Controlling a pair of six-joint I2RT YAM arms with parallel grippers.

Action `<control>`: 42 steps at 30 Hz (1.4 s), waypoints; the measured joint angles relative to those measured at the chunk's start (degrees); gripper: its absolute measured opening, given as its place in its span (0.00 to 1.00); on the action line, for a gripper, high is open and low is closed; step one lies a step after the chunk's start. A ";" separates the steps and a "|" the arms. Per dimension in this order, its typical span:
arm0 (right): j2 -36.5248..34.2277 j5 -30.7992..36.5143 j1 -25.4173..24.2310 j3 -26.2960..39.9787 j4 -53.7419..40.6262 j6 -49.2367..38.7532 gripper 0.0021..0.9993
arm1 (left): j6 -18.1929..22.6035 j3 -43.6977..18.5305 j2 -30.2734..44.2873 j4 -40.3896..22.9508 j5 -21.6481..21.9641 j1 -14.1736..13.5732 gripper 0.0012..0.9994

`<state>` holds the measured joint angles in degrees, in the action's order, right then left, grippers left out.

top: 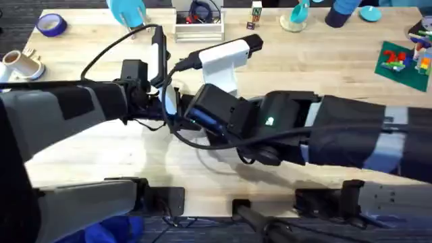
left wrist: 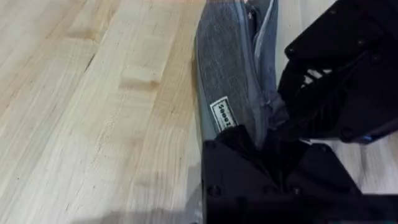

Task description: Unzip the bag, pick up the pens from the table one at a time and place them inside, then zip the bag closed.

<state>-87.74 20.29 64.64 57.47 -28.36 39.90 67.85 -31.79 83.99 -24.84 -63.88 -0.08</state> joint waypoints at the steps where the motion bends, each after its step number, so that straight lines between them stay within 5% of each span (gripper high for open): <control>1: -0.02 0.00 0.00 0.00 -0.02 0.00 0.03 | 0.00 0.00 0.00 0.00 0.00 0.00 0.04; 13: 1.14 -2.21 -1.84 0.00 -3.76 -0.57 0.03 | 0.02 0.00 0.00 -0.04 -0.02 0.00 0.04; 30: 3.89 -40.64 -23.99 -0.02 -1.26 -6.08 0.03 | 0.00 0.00 0.00 -0.02 -0.02 0.00 0.04; 42: 3.89 -51.77 -28.59 -0.02 0.07 -6.51 0.03 | 0.00 0.00 0.00 -0.04 -0.02 0.00 0.04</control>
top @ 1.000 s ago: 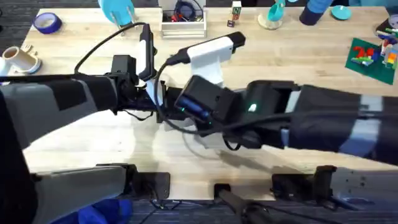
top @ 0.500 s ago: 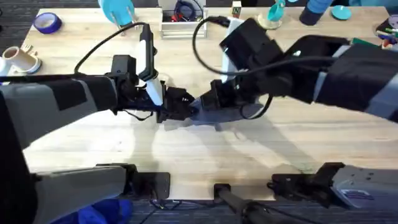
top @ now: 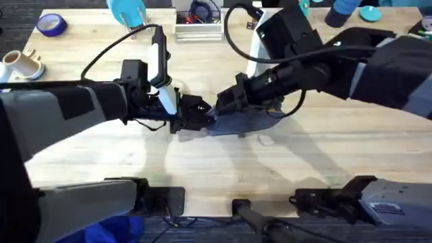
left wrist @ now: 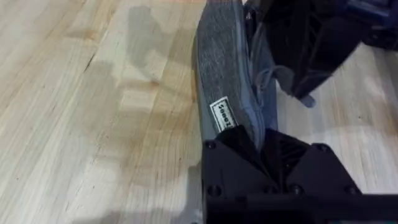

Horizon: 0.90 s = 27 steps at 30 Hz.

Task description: Unzip the bag, pick up the pens from the table one at a time and place them inside, then zip the bag closed.

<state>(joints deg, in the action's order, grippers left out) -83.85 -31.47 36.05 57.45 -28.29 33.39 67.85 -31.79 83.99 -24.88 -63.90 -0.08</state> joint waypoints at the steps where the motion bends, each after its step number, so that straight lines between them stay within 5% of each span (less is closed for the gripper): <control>1: 0.00 -0.16 -0.30 0.00 0.00 0.00 0.03 | 0.00 0.00 0.00 0.00 0.00 0.00 0.04; 27: 0.00 -1.19 -4.12 0.00 -1.06 -0.02 0.03 | 0.00 0.00 0.00 0.02 0.00 0.00 0.04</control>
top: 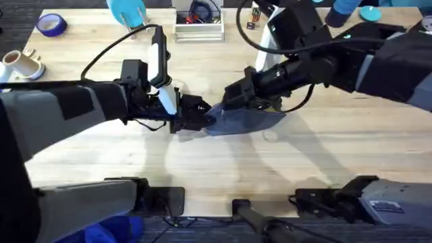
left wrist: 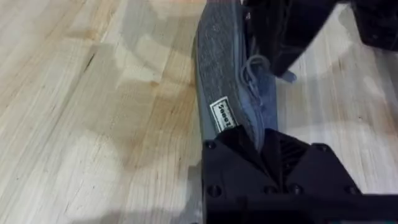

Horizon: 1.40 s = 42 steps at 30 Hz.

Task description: Unzip the bag, pick up the pens from the table one at a time and place them inside, then zip the bag closed.

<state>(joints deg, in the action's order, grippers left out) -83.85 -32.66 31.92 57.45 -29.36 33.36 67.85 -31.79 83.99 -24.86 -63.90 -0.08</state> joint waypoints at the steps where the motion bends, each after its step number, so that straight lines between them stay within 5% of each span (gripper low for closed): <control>1: -0.01 0.02 -0.47 0.00 -0.37 -0.01 0.03 | 0.00 0.00 0.00 -0.01 0.00 0.00 0.04; 42: 0.00 -1.64 -13.80 0.00 -8.71 -5.47 0.03 | 0.00 0.00 0.00 0.00 -0.04 0.00 0.04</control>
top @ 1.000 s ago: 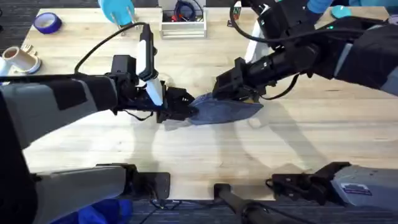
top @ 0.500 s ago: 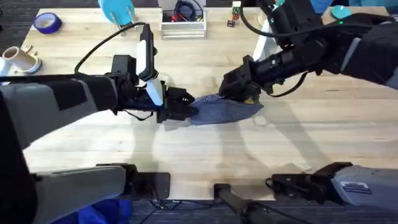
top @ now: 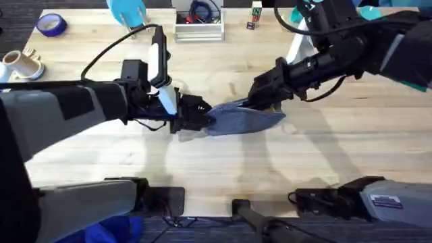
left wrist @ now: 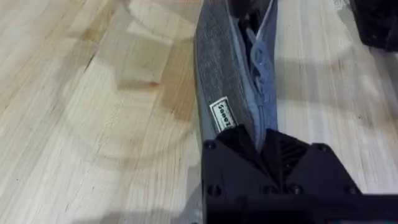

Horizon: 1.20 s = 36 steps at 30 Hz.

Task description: Unzip the bag, pick up the pens from the table one at a time and place them inside, then zip the bag closed.

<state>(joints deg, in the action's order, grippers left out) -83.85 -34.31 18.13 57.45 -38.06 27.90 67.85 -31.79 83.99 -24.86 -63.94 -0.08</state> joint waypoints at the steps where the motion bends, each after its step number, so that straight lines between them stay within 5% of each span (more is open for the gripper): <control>1: 0.00 -0.01 -0.14 0.00 -0.01 -0.14 0.03 | 0.00 0.00 0.00 0.00 0.00 0.00 0.04; 14: 0.45 0.04 -0.28 0.00 -0.15 -3.72 0.03 | 0.01 0.00 0.00 -0.02 0.00 0.00 0.04; 36: 18.99 1.38 -0.48 1.18 -9.35 -18.07 0.03 | 0.02 0.00 0.02 -0.07 -0.02 0.00 0.04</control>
<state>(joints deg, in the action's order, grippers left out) -64.87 -32.92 17.65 58.63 -47.41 9.83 67.88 -31.79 84.00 -24.93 -63.96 -0.08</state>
